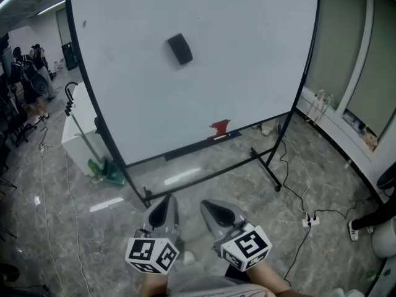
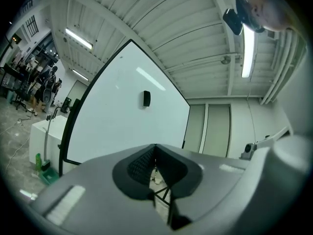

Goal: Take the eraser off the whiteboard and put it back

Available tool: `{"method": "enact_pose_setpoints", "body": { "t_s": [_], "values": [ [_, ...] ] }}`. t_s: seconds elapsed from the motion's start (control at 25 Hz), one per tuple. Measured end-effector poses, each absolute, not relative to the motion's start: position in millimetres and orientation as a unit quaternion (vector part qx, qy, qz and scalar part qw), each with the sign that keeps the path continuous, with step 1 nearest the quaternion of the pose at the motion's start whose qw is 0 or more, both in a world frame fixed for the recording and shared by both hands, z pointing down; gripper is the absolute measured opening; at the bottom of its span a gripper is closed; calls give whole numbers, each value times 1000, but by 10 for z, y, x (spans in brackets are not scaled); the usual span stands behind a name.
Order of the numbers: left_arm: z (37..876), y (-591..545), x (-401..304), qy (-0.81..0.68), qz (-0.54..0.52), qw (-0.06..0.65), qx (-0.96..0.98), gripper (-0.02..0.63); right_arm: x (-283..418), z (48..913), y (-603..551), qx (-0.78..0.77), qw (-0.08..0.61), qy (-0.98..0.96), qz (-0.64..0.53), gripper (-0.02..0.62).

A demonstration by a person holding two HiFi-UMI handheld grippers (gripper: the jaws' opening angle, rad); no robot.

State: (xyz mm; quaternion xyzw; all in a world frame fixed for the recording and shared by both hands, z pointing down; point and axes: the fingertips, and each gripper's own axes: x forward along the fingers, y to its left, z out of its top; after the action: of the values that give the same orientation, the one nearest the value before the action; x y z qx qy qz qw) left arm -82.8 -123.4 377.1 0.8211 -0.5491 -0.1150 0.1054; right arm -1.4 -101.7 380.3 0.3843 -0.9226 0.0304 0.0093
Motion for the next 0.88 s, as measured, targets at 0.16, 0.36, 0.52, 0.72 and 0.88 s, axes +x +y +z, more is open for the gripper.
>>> {"method": "enact_pose_setpoints", "body": {
  "t_s": [0.16,0.36,0.52,0.72,0.88],
  "values": [
    [3713,-1655,-987,-540,-114,101,828,0,-162,3615,-1534,403,-4,-915,8,2],
    [3672,-2047,-1153,-532,-116,99,833,0,-278,3286,-2106,421,-17,-905,-53,2],
    [3657,-2305,-1222,-529,-117,99,835,0,-273,2838,-2563,428,-45,-897,-100,0],
    [3632,-2555,-1258,-527,-119,97,836,0,-298,2214,-3083,441,-64,-879,-168,66],
    [3581,-2745,-1261,-531,-120,90,834,0,-346,1841,-3536,453,-59,-865,-206,127]
  ]
}}
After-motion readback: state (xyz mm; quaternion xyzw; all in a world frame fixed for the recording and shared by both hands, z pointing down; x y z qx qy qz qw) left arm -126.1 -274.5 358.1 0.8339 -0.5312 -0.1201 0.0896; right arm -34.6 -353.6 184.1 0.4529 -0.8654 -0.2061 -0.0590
